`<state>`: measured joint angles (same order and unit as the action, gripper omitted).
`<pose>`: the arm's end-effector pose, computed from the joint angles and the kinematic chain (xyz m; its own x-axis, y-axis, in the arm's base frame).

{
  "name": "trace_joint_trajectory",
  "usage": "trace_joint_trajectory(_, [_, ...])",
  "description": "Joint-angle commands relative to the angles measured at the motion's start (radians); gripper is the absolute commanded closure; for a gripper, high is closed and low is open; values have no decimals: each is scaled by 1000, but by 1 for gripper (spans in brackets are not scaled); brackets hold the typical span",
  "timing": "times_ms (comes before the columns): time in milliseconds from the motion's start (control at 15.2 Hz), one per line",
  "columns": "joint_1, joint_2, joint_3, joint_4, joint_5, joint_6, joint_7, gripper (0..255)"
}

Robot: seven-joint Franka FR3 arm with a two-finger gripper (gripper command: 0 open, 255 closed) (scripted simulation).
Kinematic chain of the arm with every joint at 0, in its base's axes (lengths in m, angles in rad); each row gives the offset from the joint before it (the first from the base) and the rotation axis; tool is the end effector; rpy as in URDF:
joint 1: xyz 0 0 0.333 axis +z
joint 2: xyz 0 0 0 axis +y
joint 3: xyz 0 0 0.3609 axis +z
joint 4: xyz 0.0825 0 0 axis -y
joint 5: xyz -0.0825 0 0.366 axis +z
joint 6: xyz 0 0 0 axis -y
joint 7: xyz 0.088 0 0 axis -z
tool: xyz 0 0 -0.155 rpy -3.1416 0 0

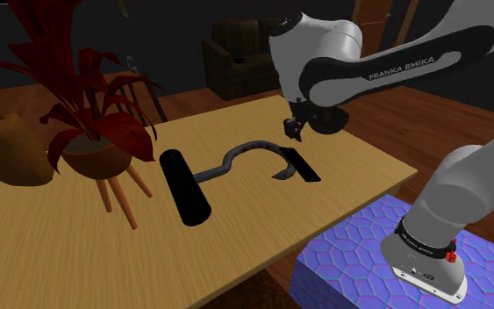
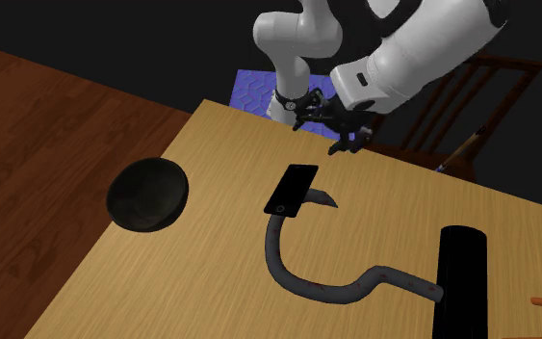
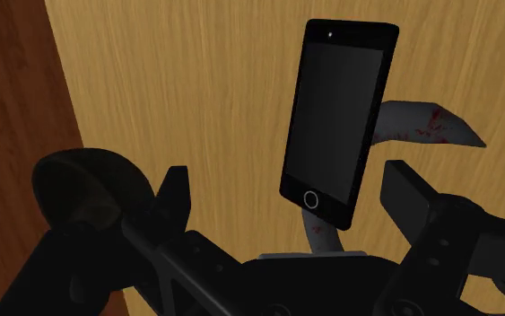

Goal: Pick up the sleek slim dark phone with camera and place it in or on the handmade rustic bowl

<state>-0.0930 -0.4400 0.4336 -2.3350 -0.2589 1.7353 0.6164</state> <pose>0.3493 0.1006 0.4845 0.9677 -0.2423 0.0697 -0.2472 -0.8574 0.4515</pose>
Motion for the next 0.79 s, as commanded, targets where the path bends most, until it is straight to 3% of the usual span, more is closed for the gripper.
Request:
trace_joint_trajectory(0, [-26, 104, 89, 42, -77, -24, 141, 0])
trace_joint_trajectory(198, [-57, 318, 203, 138, -225, -101, 358, 0])
trace_joint_trajectory(330, [-51, 484, 247, 218, -334, -186, 502, 0])
trace_joint_trajectory(594, [47, 810, 220, 403, -521, -387, 725, 0])
trace_joint_trajectory(660, [80, 882, 197, 453, -556, -434, 762, 0])
trace_joint_trajectory(726, [85, 881, 191, 453, -554, -432, 761, 0])
